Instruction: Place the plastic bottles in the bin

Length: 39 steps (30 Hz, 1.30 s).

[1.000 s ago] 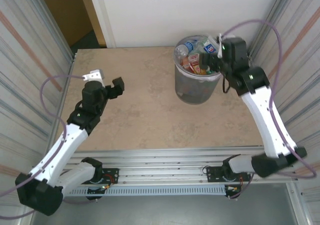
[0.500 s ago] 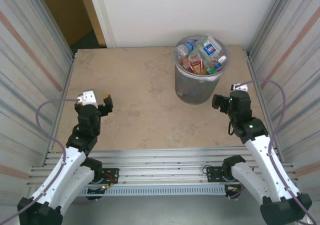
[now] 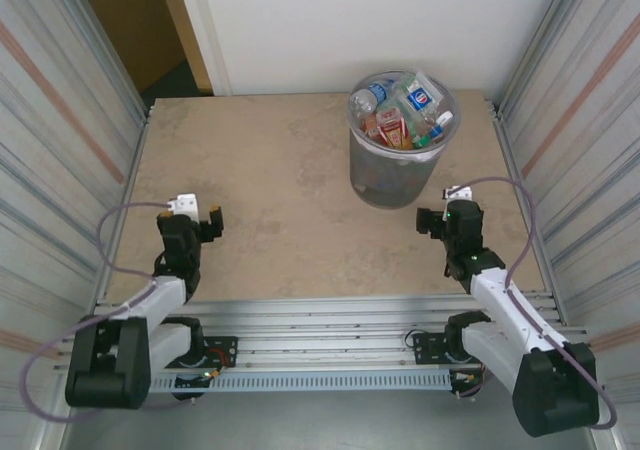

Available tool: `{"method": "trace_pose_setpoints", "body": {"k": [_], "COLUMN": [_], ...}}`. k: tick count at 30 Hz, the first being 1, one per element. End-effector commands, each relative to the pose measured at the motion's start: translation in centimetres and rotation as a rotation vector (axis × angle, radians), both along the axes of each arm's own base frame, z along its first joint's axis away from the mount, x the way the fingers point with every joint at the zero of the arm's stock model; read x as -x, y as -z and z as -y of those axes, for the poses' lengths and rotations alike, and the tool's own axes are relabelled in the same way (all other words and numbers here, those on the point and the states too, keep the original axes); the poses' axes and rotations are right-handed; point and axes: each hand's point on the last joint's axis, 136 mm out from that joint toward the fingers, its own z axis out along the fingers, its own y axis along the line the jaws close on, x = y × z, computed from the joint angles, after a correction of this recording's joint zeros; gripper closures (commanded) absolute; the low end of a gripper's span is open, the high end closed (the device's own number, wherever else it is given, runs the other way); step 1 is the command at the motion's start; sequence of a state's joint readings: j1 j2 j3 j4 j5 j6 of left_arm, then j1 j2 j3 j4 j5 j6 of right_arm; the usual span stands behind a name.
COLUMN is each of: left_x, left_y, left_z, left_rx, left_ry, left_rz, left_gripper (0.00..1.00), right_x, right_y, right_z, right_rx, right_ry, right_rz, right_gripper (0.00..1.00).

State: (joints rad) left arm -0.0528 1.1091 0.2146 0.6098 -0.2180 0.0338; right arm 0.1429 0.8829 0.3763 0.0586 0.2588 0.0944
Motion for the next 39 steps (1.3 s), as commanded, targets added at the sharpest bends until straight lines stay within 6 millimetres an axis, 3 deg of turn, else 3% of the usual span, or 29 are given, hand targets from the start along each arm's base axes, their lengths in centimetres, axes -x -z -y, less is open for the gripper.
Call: {"method": "trace_pose_setpoints", "body": {"k": [1, 9, 18, 23, 28, 39], "left_x": [-1.7, -3.3, -2.9, -1.9, -1.6, -2.1], "left_y": [-2.2, -1.6, -2.0, -2.0, -2.0, -2.1], "left_z": [1.5, 2.6, 3.0, 1.8, 1.6, 2.6], "left_rx": [-0.032, -0.031, -0.012, -0.069, -0.085, -0.04], "left_ry": [0.114, 0.181, 0.196, 0.144, 0.145, 0.18], "left_rz": [0.11, 0.037, 0.09, 0.079, 0.085, 0.1], "left_gripper": [0.01, 0.01, 0.01, 0.01, 0.01, 0.01], "right_x": [-1.3, -1.8, -4.4, -6.2, -6.8, -8.7], "right_y": [-2.6, -0.2, 1.0, 1.3, 3.5, 4.6], "right_z": [0.3, 1.9, 1.0, 0.2, 0.8, 1.4], "right_rx": [-0.042, -0.107, -0.17, -0.162, -0.186, -0.179], "right_ry": [-0.029, -0.021, -0.099, -0.161, -0.161, -0.112], "right_rz": [0.168, 0.195, 0.216, 0.203, 0.23, 0.124], "right_gripper": [0.02, 0.02, 0.02, 0.02, 0.02, 0.02]}}
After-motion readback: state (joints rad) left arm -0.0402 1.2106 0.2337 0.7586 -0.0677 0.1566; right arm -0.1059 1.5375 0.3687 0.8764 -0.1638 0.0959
